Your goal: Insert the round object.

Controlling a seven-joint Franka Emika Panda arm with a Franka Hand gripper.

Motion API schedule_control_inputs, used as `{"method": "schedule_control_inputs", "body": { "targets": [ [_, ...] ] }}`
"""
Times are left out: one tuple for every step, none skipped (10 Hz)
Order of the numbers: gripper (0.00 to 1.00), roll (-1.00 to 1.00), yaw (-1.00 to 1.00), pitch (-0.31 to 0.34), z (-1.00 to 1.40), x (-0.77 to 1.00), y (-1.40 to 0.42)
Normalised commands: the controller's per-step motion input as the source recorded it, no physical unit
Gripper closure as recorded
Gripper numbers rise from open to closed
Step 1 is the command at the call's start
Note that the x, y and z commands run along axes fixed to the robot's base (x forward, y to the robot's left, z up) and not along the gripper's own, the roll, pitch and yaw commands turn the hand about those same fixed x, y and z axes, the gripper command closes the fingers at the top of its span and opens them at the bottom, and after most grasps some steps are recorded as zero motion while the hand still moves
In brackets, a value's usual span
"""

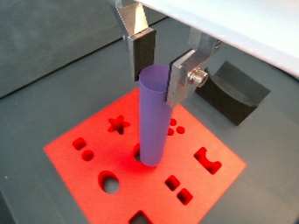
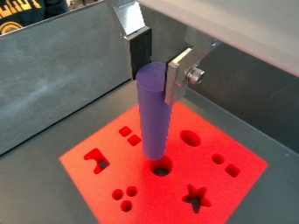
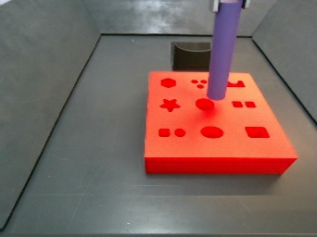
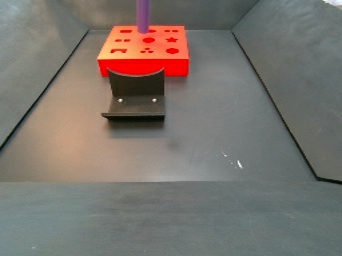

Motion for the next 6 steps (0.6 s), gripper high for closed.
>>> {"method": "schedule_control_inputs", "body": {
  "targets": [
    [1.00,0.11,-0.04,0.023,-0.08,0.00,0.00],
    [1.00,0.05,-0.05,0.000,-0.13,-0.11,0.00],
    [1.00,0.03,-0.06,0.000,-0.14,-0.23,0.00],
    [1.00,0.00,-0.06,-0.013,-0.14,-0.19,0.00],
    [1.00,0.00,-0.06,-0.014,-0.11,-0.15,0.00],
    [1.00,0.00,0.00,-0.017,-0.09,-0.01,0.00]
  ]
}}
